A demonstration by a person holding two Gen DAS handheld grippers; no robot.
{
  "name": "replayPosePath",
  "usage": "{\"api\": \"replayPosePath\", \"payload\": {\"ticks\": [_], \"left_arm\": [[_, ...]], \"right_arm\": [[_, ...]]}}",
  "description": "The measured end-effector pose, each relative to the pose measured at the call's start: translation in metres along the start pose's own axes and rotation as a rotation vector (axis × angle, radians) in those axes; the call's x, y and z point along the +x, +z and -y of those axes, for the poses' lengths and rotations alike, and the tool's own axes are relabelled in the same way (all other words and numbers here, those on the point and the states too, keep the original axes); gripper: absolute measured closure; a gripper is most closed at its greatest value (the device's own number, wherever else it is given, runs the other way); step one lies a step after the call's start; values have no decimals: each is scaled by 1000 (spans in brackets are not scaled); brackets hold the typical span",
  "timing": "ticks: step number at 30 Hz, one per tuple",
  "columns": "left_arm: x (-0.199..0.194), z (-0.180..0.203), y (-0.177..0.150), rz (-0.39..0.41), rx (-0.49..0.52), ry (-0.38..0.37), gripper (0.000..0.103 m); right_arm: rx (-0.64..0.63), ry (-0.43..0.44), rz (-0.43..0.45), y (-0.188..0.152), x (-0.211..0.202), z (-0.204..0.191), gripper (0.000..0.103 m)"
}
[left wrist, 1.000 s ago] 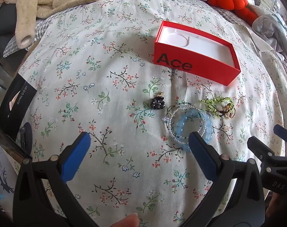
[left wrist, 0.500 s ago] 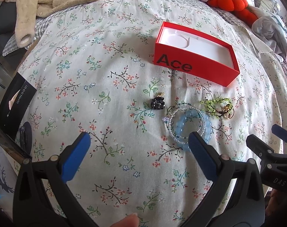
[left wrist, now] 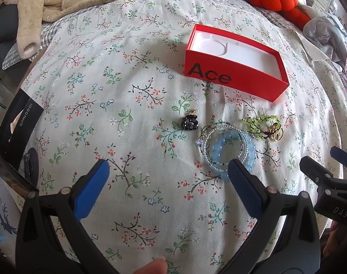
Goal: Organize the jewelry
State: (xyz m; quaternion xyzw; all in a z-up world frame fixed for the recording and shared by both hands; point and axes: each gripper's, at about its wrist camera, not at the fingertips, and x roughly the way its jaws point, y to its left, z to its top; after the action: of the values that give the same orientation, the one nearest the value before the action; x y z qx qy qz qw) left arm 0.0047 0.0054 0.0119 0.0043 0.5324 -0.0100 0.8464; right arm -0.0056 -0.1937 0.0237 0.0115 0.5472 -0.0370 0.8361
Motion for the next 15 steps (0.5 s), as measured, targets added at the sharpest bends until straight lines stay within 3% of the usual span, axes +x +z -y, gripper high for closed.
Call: {"api": "replayPosePath", "payload": {"ticks": [15], "left_arm": [[3, 1, 1, -4, 4, 5, 0]], "right_arm": [[-4, -4, 1, -1, -1, -2, 0]]}}
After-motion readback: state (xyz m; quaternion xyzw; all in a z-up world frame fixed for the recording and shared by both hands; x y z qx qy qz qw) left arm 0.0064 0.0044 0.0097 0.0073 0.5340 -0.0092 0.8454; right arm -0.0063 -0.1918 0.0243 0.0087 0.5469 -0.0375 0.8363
